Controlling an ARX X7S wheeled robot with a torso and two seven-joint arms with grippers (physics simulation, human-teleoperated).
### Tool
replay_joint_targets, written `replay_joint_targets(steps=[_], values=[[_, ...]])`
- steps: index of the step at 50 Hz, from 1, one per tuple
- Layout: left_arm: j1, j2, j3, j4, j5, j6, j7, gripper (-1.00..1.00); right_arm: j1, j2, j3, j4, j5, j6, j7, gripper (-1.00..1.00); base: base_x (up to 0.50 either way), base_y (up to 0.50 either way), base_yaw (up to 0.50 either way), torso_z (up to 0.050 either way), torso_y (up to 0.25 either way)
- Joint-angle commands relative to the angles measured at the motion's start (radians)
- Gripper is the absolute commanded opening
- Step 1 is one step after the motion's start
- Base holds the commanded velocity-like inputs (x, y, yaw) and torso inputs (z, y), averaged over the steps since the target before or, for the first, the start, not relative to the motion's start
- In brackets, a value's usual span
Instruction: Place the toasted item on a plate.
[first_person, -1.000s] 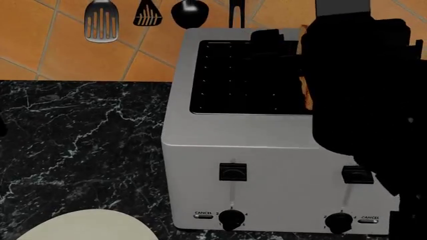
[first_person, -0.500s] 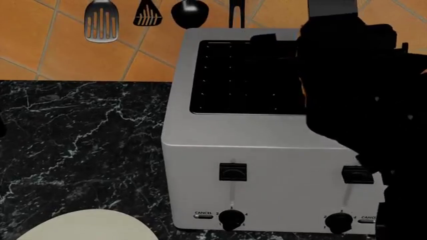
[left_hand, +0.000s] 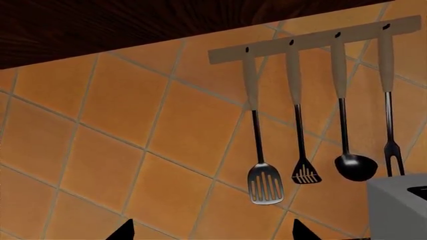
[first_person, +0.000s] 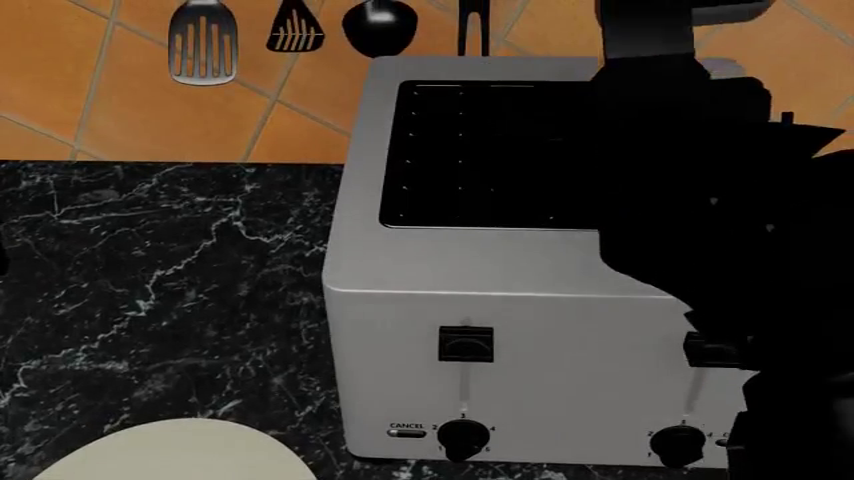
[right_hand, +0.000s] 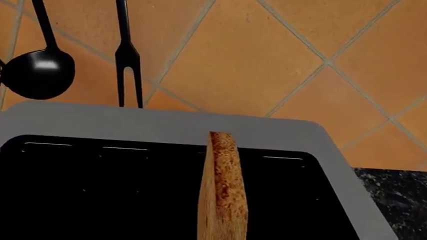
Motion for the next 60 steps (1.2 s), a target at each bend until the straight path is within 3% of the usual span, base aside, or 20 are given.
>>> replay_joint_targets(steps=[1,17,41,60], values=[[-0.004,-0.003,-0.002,0.001,-0.011,-0.002,-0.007,1.0,-0.009,0.002,0.001,0.004,0.002,0.004,0.013,-1.0,0.0,0.0,0.0,0.0,0.0],[-0.036,-0.005,-0.019,0.015,-0.043,-0.038,-0.023,1.0,-0.013,0.037,0.047,-0.084,0.031,0.001,0.045,-1.0,0.0,0.0,0.0,0.0,0.0],[-0.037,-0.004,-0.021,0.01,-0.067,-0.032,-0.042,1.0,0.126,0.033,0.065,-0.155,0.07,0.05,0.06,-1.0,0.0,0.0,0.0,0.0,0.0],[-0.031,-0.019,-0.04,0.024,-0.092,-0.047,-0.06,1.0,0.051,-0.085,0.288,-0.427,0.421,0.226,0.307,-1.0,0.0,0.0,0.0,0.0,0.0]])
